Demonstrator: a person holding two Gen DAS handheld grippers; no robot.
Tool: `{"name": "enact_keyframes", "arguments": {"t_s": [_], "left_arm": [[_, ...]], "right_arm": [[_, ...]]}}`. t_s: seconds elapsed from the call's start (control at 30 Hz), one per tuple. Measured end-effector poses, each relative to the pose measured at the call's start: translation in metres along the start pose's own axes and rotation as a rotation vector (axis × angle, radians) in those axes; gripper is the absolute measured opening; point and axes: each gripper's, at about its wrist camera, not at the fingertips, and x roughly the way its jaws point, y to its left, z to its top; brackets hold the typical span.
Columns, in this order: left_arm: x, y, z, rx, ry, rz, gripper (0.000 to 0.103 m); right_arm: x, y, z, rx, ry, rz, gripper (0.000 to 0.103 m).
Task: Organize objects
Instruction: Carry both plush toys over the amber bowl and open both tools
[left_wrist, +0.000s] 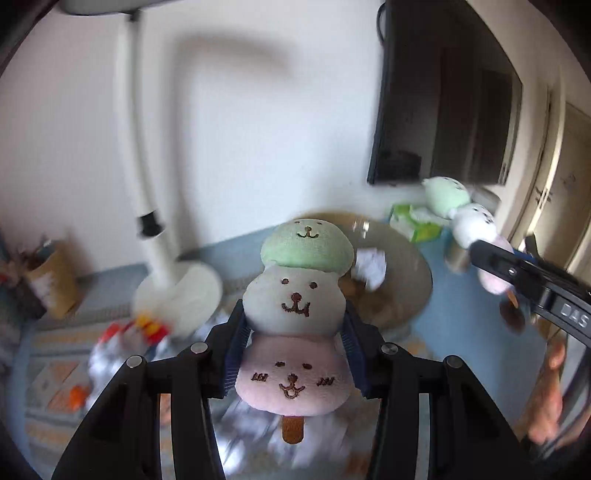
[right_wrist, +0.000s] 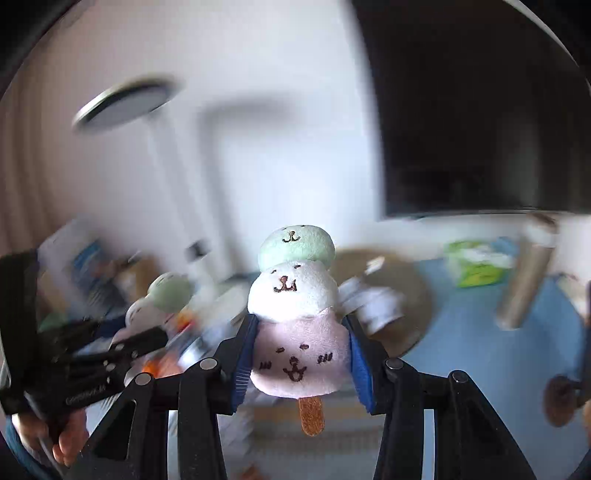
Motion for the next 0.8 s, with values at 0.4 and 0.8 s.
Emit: {"name": "enact_keyframes", "arguments": {"t_s": [0.4, 0.8], "left_arm": [[0.091, 0.002, 0.013, -0.140, 0.068, -0.059, 0.093], [-0.108, 0.075, -0.036, -0.107, -0.173, 0.123, 0.103]], "right_arm": [[0.102, -0.058, 0.019, 0.149, 0.143, -0.058, 0.066], [0.035, -0.011, -0.014, 0.061, 0.125, 0.106, 0.066]]}}
